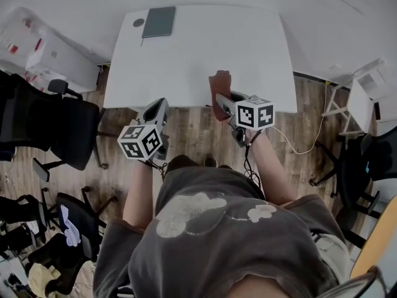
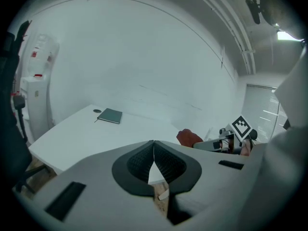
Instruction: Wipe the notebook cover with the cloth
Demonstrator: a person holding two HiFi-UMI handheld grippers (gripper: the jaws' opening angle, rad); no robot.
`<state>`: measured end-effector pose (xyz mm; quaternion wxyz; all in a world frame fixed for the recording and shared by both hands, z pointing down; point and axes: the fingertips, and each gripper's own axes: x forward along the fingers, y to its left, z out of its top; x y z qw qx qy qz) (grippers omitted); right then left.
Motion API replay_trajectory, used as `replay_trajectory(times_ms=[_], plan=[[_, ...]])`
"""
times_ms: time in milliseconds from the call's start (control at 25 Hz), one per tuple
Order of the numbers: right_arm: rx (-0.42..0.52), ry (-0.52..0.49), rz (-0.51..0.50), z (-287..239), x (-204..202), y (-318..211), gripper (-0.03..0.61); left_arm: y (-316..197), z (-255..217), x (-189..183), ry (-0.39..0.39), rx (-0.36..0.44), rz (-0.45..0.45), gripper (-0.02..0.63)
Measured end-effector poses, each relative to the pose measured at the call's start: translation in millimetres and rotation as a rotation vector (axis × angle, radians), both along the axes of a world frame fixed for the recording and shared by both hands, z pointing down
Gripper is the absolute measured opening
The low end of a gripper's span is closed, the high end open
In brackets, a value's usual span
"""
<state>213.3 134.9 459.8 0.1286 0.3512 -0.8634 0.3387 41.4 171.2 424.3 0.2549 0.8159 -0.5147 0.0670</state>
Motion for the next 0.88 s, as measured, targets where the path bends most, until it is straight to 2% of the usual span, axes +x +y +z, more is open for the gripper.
replay_trajectory(times_ms=[480, 880], plan=[[-0.023, 0.024, 0.018, 9, -8, -41, 0.080, -50, 8, -13, 0.003, -0.008, 0.024, -0.006], [-0.037, 0.054, 0.054, 15, -50, -114, 0.080, -132, 17, -60, 0.030, -0.004, 0.057, -0.006]])
